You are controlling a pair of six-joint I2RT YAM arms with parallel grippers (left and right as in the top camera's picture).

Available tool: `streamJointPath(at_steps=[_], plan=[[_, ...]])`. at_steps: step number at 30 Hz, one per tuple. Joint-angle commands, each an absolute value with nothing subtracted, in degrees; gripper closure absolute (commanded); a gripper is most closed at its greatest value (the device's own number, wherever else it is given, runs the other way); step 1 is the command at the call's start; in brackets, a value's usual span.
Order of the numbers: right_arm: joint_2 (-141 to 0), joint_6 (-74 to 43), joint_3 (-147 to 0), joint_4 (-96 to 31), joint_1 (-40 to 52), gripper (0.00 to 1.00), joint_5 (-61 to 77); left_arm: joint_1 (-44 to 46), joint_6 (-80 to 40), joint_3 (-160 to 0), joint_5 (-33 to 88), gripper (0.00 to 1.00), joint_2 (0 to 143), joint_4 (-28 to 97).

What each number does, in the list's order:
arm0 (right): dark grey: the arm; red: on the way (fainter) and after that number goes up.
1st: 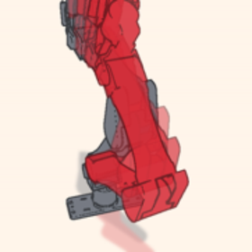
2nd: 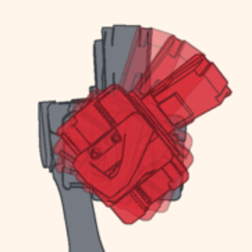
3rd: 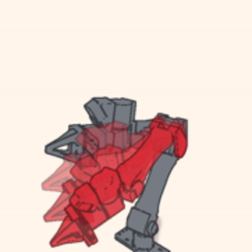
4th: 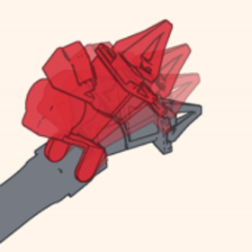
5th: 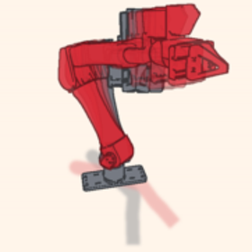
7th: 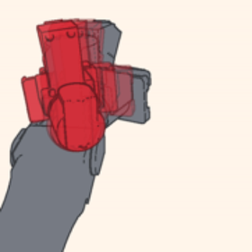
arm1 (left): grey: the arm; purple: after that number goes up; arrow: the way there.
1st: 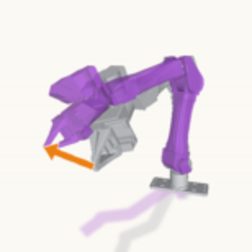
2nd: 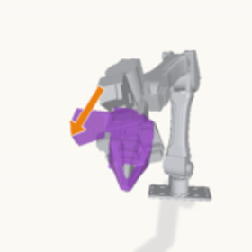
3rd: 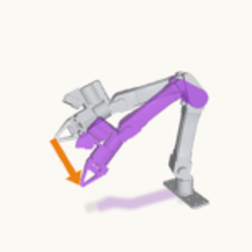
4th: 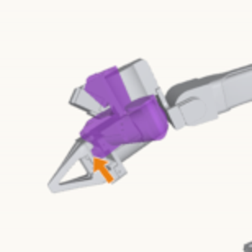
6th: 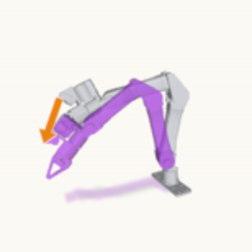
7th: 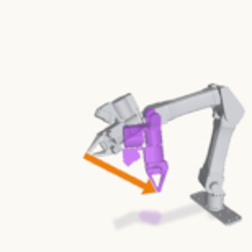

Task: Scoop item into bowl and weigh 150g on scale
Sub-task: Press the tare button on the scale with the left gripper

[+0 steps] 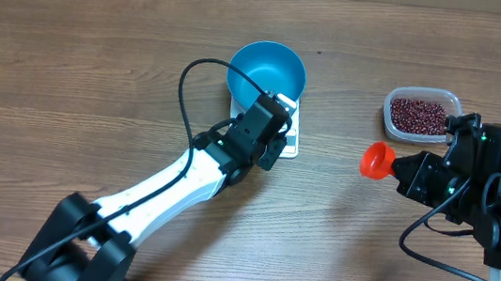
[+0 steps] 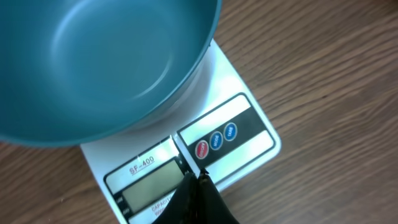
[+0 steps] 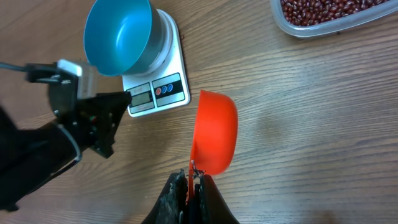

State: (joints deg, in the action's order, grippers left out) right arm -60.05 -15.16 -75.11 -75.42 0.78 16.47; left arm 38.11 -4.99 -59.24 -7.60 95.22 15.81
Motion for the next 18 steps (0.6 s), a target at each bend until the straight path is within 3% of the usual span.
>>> streamJointPath(at_steps=[1,18], plan=[[-59.79,-14.92,-76.34,-75.11,0.56,0.96,15.88,38.3,0.8,-59.05,-5.5,0.96,98.48,13.58],[-59.79,-14.92,-76.31,-75.99,0.56,0.96,15.88,38.26,1.8,-59.05,-6.61,0.96,106.26,7.31]])
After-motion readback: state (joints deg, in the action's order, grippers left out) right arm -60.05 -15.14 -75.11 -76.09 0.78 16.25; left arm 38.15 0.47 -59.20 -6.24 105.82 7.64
